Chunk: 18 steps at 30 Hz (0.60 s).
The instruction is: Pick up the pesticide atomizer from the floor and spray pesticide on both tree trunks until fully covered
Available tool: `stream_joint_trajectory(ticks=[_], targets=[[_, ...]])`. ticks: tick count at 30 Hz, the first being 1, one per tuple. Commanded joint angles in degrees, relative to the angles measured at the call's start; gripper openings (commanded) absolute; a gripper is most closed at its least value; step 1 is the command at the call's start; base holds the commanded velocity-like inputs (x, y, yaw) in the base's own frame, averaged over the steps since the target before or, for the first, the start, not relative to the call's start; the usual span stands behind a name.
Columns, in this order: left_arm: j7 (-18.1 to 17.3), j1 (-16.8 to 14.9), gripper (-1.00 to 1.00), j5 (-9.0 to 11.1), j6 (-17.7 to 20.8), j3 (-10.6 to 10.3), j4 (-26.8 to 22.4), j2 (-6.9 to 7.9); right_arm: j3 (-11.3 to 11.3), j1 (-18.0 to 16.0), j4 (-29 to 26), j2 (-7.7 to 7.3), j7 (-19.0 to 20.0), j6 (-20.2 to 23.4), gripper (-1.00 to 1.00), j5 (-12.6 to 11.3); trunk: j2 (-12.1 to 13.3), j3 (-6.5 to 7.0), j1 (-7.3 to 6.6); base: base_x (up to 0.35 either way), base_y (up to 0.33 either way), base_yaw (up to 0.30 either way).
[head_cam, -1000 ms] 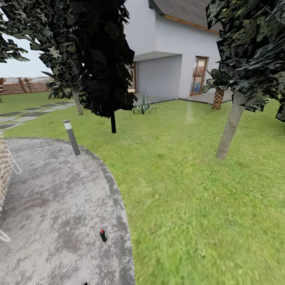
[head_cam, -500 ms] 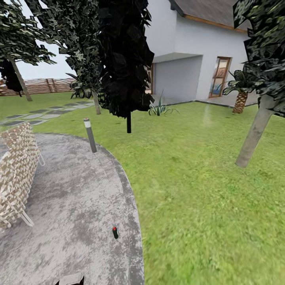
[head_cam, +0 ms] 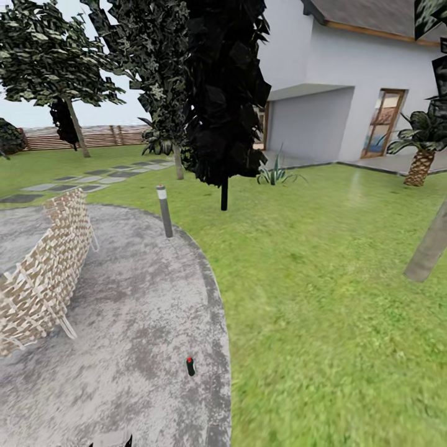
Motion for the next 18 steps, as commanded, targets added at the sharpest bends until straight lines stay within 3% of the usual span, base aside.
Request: stream_joint_trajectory(ticks=[1, 18], targets=[[0.0, 0.0, 1.0, 0.0, 0.0, 0.0, 0.0, -0.02, 0.0, 0.0, 0.0, 0.0, 0.0, 0.0, 1.0, 0.0, 0.0, 0.05, 0.0, 0.094, -0.259, 0.268], [0.0, 0.0, 1.0, 0.2, 0.0, 0.0, 0.0, -0.09, -0.1, 0.0, 0.0, 0.0, 0.0, 0.0, 1.0, 0.0, 0.0, 0.83, 0.0, 0.095, -0.261, 0.268]])
